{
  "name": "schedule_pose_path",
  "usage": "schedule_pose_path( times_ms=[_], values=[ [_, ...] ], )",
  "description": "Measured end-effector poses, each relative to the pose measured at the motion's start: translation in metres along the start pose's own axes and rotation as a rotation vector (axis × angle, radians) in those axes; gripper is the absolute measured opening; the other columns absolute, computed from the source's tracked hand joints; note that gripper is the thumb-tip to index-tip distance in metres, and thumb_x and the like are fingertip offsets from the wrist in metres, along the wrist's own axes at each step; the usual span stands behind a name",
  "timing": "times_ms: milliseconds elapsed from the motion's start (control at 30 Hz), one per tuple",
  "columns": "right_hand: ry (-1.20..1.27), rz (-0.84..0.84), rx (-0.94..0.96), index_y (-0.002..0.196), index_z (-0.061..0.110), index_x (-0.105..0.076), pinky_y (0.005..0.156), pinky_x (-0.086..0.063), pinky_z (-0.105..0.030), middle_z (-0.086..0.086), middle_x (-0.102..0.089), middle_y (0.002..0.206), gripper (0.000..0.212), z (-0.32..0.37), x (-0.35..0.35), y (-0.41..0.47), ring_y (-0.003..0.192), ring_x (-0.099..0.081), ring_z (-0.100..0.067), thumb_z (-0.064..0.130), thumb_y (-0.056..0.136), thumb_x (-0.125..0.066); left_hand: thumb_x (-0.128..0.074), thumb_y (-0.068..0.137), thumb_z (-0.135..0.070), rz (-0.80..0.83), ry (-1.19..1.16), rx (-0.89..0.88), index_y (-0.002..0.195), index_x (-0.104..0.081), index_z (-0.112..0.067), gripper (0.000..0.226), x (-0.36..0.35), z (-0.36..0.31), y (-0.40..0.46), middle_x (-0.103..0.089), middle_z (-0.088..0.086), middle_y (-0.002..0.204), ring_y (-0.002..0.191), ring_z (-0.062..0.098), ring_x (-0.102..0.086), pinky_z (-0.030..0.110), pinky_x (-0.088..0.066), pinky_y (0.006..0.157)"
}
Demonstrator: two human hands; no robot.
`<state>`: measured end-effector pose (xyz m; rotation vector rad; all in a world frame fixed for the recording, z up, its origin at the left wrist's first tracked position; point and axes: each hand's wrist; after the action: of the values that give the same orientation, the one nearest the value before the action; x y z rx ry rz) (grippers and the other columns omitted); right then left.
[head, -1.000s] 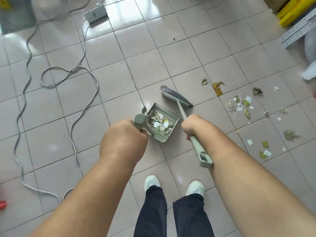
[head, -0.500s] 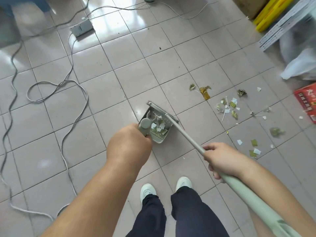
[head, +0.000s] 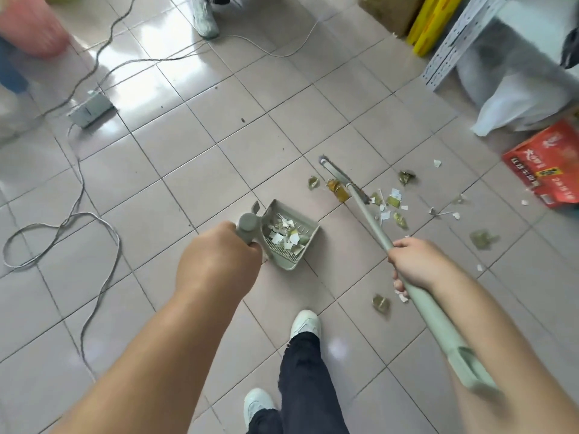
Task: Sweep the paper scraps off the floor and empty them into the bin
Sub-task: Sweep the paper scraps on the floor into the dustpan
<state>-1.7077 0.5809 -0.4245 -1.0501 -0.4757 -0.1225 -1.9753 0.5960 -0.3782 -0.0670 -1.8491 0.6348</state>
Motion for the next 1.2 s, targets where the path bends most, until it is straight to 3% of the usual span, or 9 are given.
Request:
schedule_pose_path(
  times_ms=[100, 300, 400, 533, 600, 667, 867, 967, 1200],
  values=[
    [-0.039, -0.027, -0.033, 0.094, 0.006, -0.051, 0.037, -0.041, -0.021, -0.016, -0.049, 0.06, 0.015, 0.013, 0.018, 0.04, 0.022, -0.045, -0.017, 0.003, 0.087, -0.037, -0.044, 0.078, -0.031, 0.008, 0.023, 0.005, 0.07, -0.05, -0.02, 0.015, 0.001, -0.026, 0.018, -0.056, 0.001, 0.062, 0.056, 0.019, -0.051, 0.025, -0.032, 0.045],
    [-0.127, -0.017, -0.113, 0.124, -0.007, -0.047, 0.047, -0.044, -0.027, -0.016, -0.053, 0.055, 0.037, 0.039, 0.018, 0.098, 0.041, -0.052, -0.022, 0.006, 0.09, -0.037, -0.045, 0.079, -0.03, 0.027, 0.072, -0.007, 0.069, -0.048, -0.02, 0.014, 0.006, -0.056, 0.045, -0.055, 0.002, 0.063, 0.055, 0.018, -0.049, 0.025, -0.03, 0.044],
    [-0.151, 0.007, -0.102, 0.126, -0.007, -0.046, 0.04, -0.045, -0.025, -0.015, -0.054, 0.057, 0.038, 0.051, 0.005, 0.103, 0.042, -0.053, -0.022, 0.005, 0.091, -0.039, -0.045, 0.078, -0.029, 0.025, 0.09, -0.032, 0.07, -0.048, -0.019, 0.013, 0.011, -0.062, 0.057, -0.054, 0.002, 0.062, 0.055, 0.019, -0.048, 0.025, -0.03, 0.044],
    [-0.203, 0.013, -0.129, 0.12, -0.005, -0.046, 0.031, -0.042, -0.018, -0.017, -0.057, 0.051, 0.03, 0.063, -0.018, 0.091, 0.024, -0.052, -0.02, 0.006, 0.092, -0.04, -0.046, 0.079, -0.027, 0.02, 0.105, -0.065, 0.07, -0.049, -0.017, 0.014, 0.018, -0.062, 0.072, -0.053, 0.002, 0.06, 0.052, 0.019, -0.046, 0.025, -0.028, 0.043],
    [-0.156, 0.031, -0.138, 0.115, -0.003, -0.05, 0.038, -0.047, -0.02, -0.014, -0.064, 0.054, 0.026, 0.064, -0.031, 0.073, 0.041, -0.063, -0.021, 0.006, 0.094, -0.04, -0.046, 0.079, -0.028, 0.036, 0.105, -0.087, 0.069, -0.048, -0.017, 0.014, 0.02, -0.061, 0.078, -0.053, 0.002, 0.061, 0.052, 0.02, -0.047, 0.025, -0.029, 0.043],
    [-0.17, 0.072, -0.135, 0.107, 0.001, -0.054, 0.049, -0.05, -0.025, -0.013, -0.062, 0.062, 0.019, 0.057, -0.039, 0.056, 0.055, -0.062, -0.024, 0.006, 0.093, -0.041, -0.046, 0.078, -0.028, 0.049, 0.105, -0.123, 0.069, -0.048, -0.017, 0.015, 0.024, -0.06, 0.082, -0.054, 0.003, 0.062, 0.056, 0.024, -0.049, 0.025, -0.031, 0.045],
    [-0.136, 0.09, -0.172, 0.088, 0.014, -0.055, 0.035, -0.041, -0.018, -0.011, -0.054, 0.061, 0.011, 0.037, -0.015, 0.014, 0.027, -0.048, -0.017, 0.012, 0.088, -0.044, -0.046, 0.079, -0.028, 0.096, 0.069, -0.165, 0.065, -0.045, -0.018, 0.017, 0.028, -0.056, 0.086, -0.054, 0.002, 0.061, 0.053, 0.02, -0.048, 0.024, -0.029, 0.043],
    [-0.098, 0.043, -0.163, 0.085, 0.014, -0.054, 0.037, -0.042, -0.018, -0.011, -0.053, 0.061, 0.012, 0.046, -0.018, 0.016, 0.026, -0.047, -0.017, 0.012, 0.086, -0.043, -0.048, 0.079, -0.03, 0.092, 0.043, -0.175, 0.064, -0.043, -0.018, 0.019, 0.027, -0.054, 0.087, -0.054, 0.001, 0.063, 0.053, 0.017, -0.046, 0.024, -0.027, 0.043],
    [-0.15, 0.081, -0.118, 0.113, -0.002, -0.049, 0.048, -0.046, -0.029, -0.017, -0.053, 0.061, 0.026, 0.09, -0.074, 0.063, 0.044, -0.053, -0.024, 0.007, 0.092, -0.038, -0.048, 0.079, -0.028, 0.114, 0.051, -0.2, 0.064, -0.041, -0.018, 0.019, 0.028, -0.049, 0.09, -0.053, 0.001, 0.063, 0.056, 0.021, -0.049, 0.025, -0.03, 0.044]
  ],
)
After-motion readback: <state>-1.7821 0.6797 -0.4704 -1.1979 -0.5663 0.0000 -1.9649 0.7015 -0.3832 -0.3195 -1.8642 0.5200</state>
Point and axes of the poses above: each hand's wrist, its own y-axis towards the middle knuckle, its own x-axis out of the back of the hand, z = x × y
